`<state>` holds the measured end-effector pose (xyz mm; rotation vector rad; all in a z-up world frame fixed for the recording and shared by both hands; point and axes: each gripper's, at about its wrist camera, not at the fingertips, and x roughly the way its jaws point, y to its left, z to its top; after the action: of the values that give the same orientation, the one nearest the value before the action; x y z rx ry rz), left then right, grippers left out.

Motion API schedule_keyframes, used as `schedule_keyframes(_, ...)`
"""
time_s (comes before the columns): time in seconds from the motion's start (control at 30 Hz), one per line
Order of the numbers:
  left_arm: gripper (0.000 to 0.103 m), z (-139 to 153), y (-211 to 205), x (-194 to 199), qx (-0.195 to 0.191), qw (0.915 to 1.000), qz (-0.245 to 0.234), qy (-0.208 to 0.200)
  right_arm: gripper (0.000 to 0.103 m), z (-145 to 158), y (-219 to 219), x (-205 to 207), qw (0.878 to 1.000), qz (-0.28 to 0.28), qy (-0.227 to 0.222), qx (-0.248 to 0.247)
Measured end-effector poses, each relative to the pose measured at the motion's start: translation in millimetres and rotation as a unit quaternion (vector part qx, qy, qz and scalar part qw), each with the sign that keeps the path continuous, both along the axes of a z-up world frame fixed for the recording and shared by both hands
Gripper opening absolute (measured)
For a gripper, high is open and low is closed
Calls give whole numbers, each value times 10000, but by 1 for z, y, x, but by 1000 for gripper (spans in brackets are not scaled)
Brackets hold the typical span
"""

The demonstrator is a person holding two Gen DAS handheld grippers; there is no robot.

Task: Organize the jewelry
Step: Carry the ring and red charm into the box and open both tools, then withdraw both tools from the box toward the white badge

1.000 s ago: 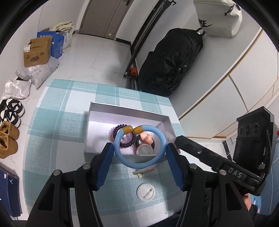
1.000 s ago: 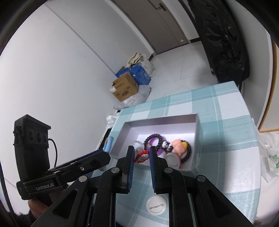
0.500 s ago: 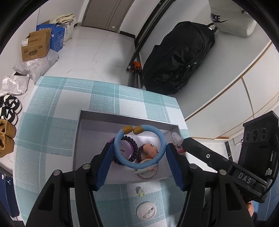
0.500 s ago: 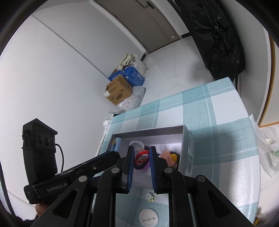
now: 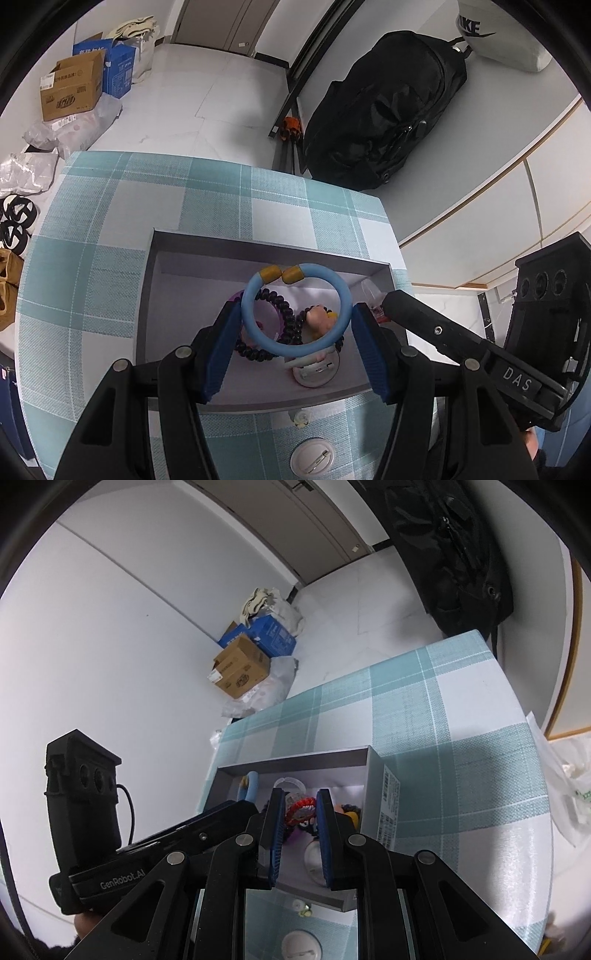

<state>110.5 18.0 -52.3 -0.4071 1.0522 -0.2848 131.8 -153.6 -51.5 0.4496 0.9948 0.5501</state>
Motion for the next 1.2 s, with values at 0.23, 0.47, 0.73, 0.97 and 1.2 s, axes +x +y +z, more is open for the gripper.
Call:
schedule_keyframes(0.23, 57, 1, 1, 0, 16, 10000, 26, -46, 17, -1, 0, 2, 10000, 11, 40, 1)
schedule_keyframes(0.47, 57, 0, 7, 3, -87, 9998, 189, 11, 19, -2, -1, 2, 10000, -49, 71, 33)
schedule_keyframes(0.73, 72, 3, 4, 1, -18, 9999, 129, -21, 29, 7, -5, -4, 9998, -107, -125, 74)
schedule_keyframes(0.97, 72, 8, 1, -6, 76, 9999, 22, -93, 34, 11, -6, -8, 9996, -134, -232, -49)
schedule_keyframes(1.2, 72, 15, -2, -20, 326, 9991, 2, -279, 43, 18, -6, -16, 9989, -118, -404, -184)
